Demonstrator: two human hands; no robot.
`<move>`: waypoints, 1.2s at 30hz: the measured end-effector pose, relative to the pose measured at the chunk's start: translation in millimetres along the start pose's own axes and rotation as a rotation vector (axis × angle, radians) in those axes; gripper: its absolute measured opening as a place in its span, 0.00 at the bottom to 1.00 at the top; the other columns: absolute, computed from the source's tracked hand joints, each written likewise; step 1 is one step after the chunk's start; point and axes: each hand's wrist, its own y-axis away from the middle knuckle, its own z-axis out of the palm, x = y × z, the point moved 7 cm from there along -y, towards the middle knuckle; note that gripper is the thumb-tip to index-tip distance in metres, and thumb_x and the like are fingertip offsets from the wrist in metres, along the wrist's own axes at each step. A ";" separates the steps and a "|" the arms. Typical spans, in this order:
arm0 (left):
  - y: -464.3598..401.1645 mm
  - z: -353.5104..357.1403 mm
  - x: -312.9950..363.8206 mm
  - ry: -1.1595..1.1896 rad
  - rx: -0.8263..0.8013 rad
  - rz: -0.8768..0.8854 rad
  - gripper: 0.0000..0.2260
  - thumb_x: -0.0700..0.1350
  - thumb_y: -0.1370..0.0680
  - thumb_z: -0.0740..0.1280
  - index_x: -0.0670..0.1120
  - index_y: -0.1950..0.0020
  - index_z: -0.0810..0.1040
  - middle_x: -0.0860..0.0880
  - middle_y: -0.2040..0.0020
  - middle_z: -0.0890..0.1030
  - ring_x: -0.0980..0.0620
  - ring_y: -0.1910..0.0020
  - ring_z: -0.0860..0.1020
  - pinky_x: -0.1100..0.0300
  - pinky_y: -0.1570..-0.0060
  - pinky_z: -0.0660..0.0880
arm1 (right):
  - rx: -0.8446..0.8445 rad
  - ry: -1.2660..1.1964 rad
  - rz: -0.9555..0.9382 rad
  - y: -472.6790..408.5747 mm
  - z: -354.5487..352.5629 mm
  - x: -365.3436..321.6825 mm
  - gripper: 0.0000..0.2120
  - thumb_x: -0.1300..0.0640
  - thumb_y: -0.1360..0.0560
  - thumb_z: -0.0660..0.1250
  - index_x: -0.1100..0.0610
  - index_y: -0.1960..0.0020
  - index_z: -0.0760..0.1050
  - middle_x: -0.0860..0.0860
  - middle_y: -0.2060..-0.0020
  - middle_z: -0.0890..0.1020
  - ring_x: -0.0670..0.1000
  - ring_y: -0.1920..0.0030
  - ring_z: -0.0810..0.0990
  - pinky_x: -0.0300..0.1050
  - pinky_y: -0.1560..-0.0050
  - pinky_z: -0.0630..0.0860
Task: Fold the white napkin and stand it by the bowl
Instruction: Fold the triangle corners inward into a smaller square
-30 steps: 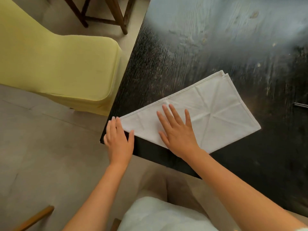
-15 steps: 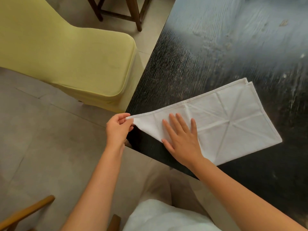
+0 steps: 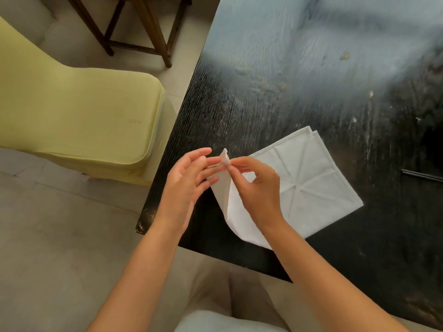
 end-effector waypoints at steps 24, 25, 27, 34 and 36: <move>-36.7 95.5 -108.9 -1.663 -0.298 0.634 0.25 0.53 0.20 0.49 0.48 0.24 0.55 0.44 0.24 0.58 0.48 0.25 0.53 0.37 0.30 0.49 | 0.094 0.844 0.160 -97.6 -107.5 122.6 0.07 0.54 0.27 0.65 0.55 0.51 0.78 0.54 0.52 0.79 0.57 0.50 0.75 0.48 0.52 0.58; -36.7 94.2 -112.7 -1.672 -0.296 0.625 0.25 0.54 0.21 0.49 0.48 0.24 0.55 0.44 0.24 0.58 0.48 0.25 0.53 0.38 0.30 0.49 | 0.094 0.871 0.096 -96.4 -106.8 120.3 0.12 0.55 0.28 0.66 0.55 0.45 0.77 0.56 0.47 0.77 0.58 0.46 0.74 0.50 0.50 0.61; -36.2 91.6 -118.5 -1.694 -0.289 0.607 0.25 0.54 0.21 0.49 0.48 0.25 0.55 0.44 0.24 0.58 0.49 0.25 0.52 0.39 0.30 0.48 | -0.035 0.942 -0.081 -91.4 -96.2 117.9 0.23 0.51 0.26 0.62 0.54 0.32 0.68 0.57 0.33 0.70 0.59 0.33 0.67 0.57 0.39 0.62; -51.7 121.8 -114.5 -1.688 -0.341 0.705 0.28 0.58 0.21 0.46 0.44 0.24 0.54 0.46 0.24 0.53 0.49 0.25 0.52 0.40 0.30 0.45 | -0.522 1.031 -0.217 -73.3 -69.5 157.0 0.27 0.42 0.21 0.43 0.49 0.24 0.47 0.52 0.23 0.50 0.52 0.24 0.44 0.59 0.27 0.43; -54.7 136.7 -121.5 -1.709 -0.443 0.746 0.30 0.60 0.21 0.43 0.44 0.24 0.52 0.46 0.24 0.53 0.49 0.25 0.51 0.42 0.29 0.45 | -0.515 1.028 -0.232 -73.4 -70.1 157.1 0.26 0.45 0.20 0.43 0.50 0.24 0.48 0.53 0.24 0.51 0.52 0.24 0.46 0.58 0.27 0.45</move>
